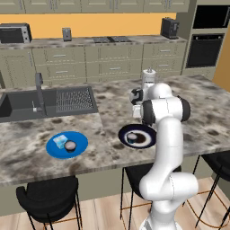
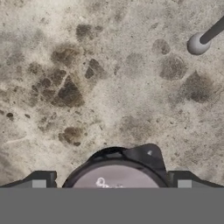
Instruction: Place two yogurt containers on each plate.
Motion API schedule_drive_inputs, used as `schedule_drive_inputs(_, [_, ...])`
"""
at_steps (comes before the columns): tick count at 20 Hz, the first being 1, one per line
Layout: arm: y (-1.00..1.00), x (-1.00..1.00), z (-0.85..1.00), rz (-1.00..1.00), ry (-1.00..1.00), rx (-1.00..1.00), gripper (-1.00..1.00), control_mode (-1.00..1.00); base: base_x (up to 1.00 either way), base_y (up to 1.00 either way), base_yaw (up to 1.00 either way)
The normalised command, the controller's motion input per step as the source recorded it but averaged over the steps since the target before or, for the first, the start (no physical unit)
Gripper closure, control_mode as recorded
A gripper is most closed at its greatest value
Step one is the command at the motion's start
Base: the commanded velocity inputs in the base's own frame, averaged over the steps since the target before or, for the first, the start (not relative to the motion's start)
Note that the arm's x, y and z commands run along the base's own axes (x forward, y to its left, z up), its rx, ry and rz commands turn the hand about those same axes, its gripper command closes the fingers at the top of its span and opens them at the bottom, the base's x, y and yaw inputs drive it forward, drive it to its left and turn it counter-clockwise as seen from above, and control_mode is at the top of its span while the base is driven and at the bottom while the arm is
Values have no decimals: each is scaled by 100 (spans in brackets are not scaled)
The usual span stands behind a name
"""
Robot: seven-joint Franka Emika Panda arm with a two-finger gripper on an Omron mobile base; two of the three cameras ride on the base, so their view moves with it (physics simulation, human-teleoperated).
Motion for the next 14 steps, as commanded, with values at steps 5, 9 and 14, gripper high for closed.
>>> schedule_drive_inputs(5, [0, 0, -11, 0, 0, 0, -100, -100, 0, 0, 0])
schedule_drive_inputs(9, [0, 0, 0, 0, -1, 0, 100, -100, 0, 0, 0])
schedule_drive_inputs(14, [0, 0, 24, 0, 0, 0, 100, -100, 0, 0, 0])
